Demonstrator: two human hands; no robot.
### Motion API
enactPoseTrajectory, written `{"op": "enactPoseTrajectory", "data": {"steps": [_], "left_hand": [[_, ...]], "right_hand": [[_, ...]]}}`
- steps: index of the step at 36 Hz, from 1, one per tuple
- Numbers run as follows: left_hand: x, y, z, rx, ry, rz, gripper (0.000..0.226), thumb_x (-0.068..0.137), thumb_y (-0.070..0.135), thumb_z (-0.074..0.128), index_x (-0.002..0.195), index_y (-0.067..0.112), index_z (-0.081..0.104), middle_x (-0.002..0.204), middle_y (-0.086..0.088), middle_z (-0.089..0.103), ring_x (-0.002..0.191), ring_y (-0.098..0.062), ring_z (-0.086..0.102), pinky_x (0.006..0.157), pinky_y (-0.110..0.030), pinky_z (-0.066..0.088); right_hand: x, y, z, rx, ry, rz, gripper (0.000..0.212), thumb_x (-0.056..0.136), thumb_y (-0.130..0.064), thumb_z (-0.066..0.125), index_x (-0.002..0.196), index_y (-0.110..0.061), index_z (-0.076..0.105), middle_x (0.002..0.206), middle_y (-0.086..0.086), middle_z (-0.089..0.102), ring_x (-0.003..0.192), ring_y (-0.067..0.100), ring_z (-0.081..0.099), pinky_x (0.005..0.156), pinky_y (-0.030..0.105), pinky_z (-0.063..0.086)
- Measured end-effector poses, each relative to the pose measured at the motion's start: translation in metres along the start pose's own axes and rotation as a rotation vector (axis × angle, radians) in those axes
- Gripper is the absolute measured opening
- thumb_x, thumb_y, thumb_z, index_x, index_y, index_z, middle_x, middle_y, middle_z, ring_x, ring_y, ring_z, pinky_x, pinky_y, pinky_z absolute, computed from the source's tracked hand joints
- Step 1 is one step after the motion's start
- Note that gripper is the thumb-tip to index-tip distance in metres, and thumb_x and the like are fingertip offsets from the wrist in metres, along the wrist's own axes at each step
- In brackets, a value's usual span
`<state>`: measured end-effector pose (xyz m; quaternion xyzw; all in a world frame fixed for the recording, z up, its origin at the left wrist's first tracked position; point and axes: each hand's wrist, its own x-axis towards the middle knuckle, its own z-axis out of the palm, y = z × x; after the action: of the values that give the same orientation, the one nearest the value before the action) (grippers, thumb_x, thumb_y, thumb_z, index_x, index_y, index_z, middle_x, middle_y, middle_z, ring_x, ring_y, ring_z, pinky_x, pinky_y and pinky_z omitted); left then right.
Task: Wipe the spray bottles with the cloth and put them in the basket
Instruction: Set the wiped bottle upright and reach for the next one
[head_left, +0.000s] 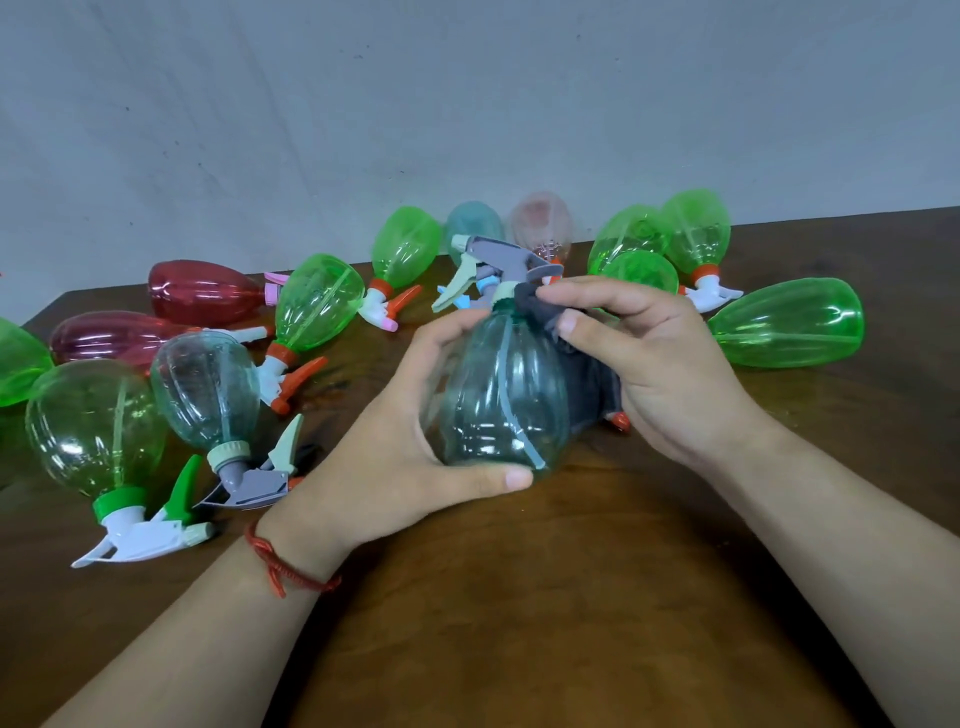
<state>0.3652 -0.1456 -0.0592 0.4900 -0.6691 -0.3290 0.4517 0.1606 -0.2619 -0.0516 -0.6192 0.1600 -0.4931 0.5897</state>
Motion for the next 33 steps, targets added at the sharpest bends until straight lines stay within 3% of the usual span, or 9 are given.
{"op": "enactPoseTrajectory", "data": {"steps": [3,9,14,19,23,27,30,33], "left_hand": [[0.000,-0.004,0.001,0.082,0.030,0.029,0.112,0.072,0.013,0.099,0.162,0.023,0.033,0.161,0.006,0.048,0.151,-0.021,0.048,0.122,-0.043,0.045],[0.001,-0.005,0.003,0.140,0.052,0.032,0.112,0.072,0.017,0.100,0.163,0.028,0.034,0.161,0.015,0.048,0.148,-0.009,0.049,0.119,-0.027,0.044],[0.006,-0.010,-0.002,0.132,0.220,-0.014,0.110,0.070,0.026,0.101,0.160,0.034,0.039,0.152,0.021,0.055,0.141,-0.005,0.056,0.118,-0.039,0.047],[0.008,-0.016,-0.010,0.104,0.328,-0.052,0.108,0.068,0.034,0.104,0.156,0.040,0.042,0.150,0.013,0.059,0.138,-0.013,0.061,0.115,-0.047,0.051],[0.010,-0.014,-0.010,0.109,0.374,-0.049,0.104,0.065,0.044,0.101,0.152,0.042,0.043,0.145,0.009,0.063,0.132,-0.014,0.065,0.113,-0.043,0.052],[0.010,-0.014,-0.010,0.099,0.362,-0.062,0.104,0.069,0.038,0.102,0.154,0.040,0.043,0.145,0.011,0.062,0.133,-0.013,0.064,0.113,-0.039,0.051],[0.010,-0.012,-0.009,0.079,0.357,-0.069,0.104,0.068,0.033,0.100,0.154,0.039,0.043,0.143,0.015,0.062,0.133,-0.010,0.064,0.111,-0.035,0.052],[0.008,-0.012,-0.007,0.050,0.328,-0.073,0.105,0.068,0.026,0.100,0.156,0.034,0.043,0.147,0.012,0.061,0.135,-0.011,0.063,0.114,-0.040,0.052]], "right_hand": [[0.000,0.002,-0.002,-0.151,-0.038,-0.046,0.027,0.098,0.007,0.065,0.112,-0.011,0.078,0.121,0.007,0.072,0.120,0.017,0.067,0.105,0.029,0.050],[-0.001,0.002,-0.002,-0.380,-0.085,-0.131,0.024,0.098,0.005,0.068,0.115,-0.009,0.078,0.119,0.009,0.073,0.121,0.017,0.066,0.106,0.026,0.047],[-0.007,0.001,0.005,-0.531,-0.163,-0.184,0.026,0.097,0.001,0.071,0.112,-0.018,0.080,0.119,0.000,0.071,0.121,0.019,0.065,0.108,0.028,0.047],[-0.013,-0.003,0.012,-0.637,-0.230,-0.193,0.024,0.097,-0.002,0.073,0.112,-0.018,0.083,0.118,-0.007,0.069,0.119,0.017,0.065,0.102,0.018,0.044],[-0.015,-0.005,0.013,-0.671,-0.276,-0.218,0.024,0.096,-0.002,0.073,0.111,-0.018,0.083,0.118,-0.008,0.070,0.118,0.020,0.066,0.102,0.028,0.050],[-0.017,-0.004,0.015,-0.698,-0.245,-0.295,0.024,0.097,-0.001,0.072,0.112,-0.016,0.083,0.118,-0.004,0.070,0.115,0.020,0.067,0.099,0.035,0.054],[-0.016,-0.002,0.015,-0.701,-0.214,-0.305,0.025,0.097,0.000,0.071,0.113,-0.016,0.082,0.119,-0.004,0.070,0.117,0.019,0.066,0.101,0.029,0.051],[-0.014,0.000,0.012,-0.672,-0.171,-0.272,0.027,0.097,0.002,0.071,0.114,-0.016,0.082,0.119,-0.005,0.070,0.119,0.018,0.065,0.104,0.024,0.047]]}}
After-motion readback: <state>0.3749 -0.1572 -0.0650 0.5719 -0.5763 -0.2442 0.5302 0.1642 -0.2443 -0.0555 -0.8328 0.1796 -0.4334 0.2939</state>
